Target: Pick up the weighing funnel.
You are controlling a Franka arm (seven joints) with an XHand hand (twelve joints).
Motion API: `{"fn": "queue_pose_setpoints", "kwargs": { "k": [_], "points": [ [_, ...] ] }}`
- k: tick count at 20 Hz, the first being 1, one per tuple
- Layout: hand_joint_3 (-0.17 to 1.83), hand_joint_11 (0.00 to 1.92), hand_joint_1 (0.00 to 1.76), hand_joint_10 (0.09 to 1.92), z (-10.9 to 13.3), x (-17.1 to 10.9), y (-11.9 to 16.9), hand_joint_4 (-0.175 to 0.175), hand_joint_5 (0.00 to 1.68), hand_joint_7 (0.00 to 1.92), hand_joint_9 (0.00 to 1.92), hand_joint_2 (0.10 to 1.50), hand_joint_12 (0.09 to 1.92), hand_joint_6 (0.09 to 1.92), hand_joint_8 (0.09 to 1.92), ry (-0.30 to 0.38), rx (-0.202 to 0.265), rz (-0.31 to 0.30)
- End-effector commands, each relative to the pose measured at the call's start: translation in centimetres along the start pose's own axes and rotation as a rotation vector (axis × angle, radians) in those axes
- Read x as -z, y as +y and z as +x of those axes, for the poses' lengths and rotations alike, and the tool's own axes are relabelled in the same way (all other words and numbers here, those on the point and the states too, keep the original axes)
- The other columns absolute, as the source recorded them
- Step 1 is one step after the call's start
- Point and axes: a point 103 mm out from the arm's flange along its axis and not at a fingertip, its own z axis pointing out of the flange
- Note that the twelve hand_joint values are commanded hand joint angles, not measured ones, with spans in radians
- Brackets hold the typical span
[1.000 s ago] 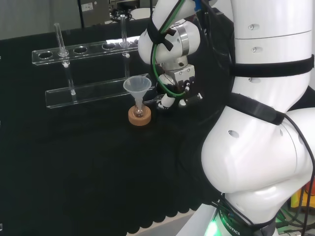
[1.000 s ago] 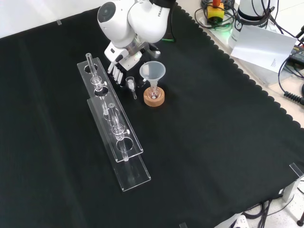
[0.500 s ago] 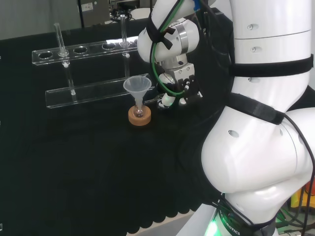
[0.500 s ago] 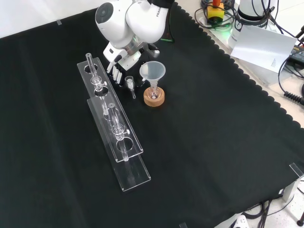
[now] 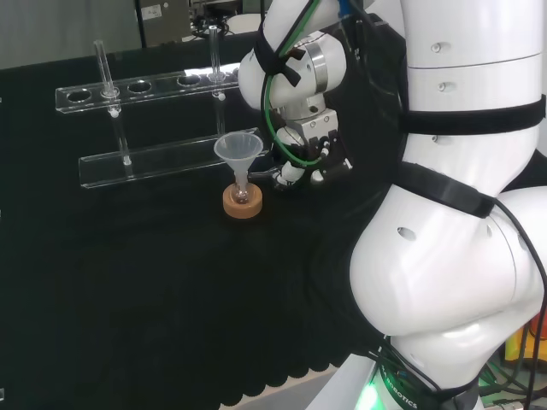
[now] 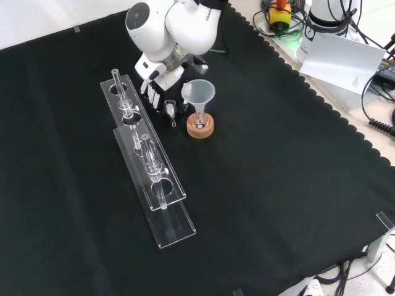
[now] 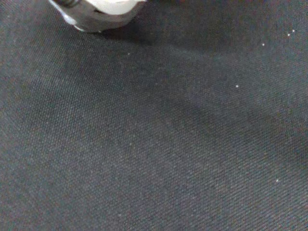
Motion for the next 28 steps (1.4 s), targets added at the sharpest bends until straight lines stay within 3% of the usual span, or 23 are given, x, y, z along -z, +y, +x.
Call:
{"fn": "queue_pose_setpoints", "kwargs": {
  "k": [1, 8, 13, 28],
  "points": [
    [0.21, 0.58, 1.05, 0.46, -0.1, 0.3, -0.1, 0.139, 1.02, 0.85, 0.97, 1.0, 1.21, 0.98, 0.67, -0.001, -0.001, -0.007],
    [0.23, 0.59, 1.05, 0.45, -0.5, 1.2, -0.3, 0.139, 1.02, 0.85, 0.98, 0.99, 1.21, 0.98, 0.66, 0.0, 0.004, 0.005],
    [0.4, 0.59, 1.05, 0.42, -1.0, 2.0, -0.6, 0.147, 1.03, 0.88, 0.99, 0.9, 1.21, 1.0, 0.65, -0.017, 0.005, 0.012],
    [0.48, 0.6, 1.06, 0.42, -4.4, 4.5, -3.4, 0.155, 1.05, 0.89, 1.0, 0.85, 1.2, 0.98, 0.65, -0.026, -0.046, 0.004]
  ]
}}
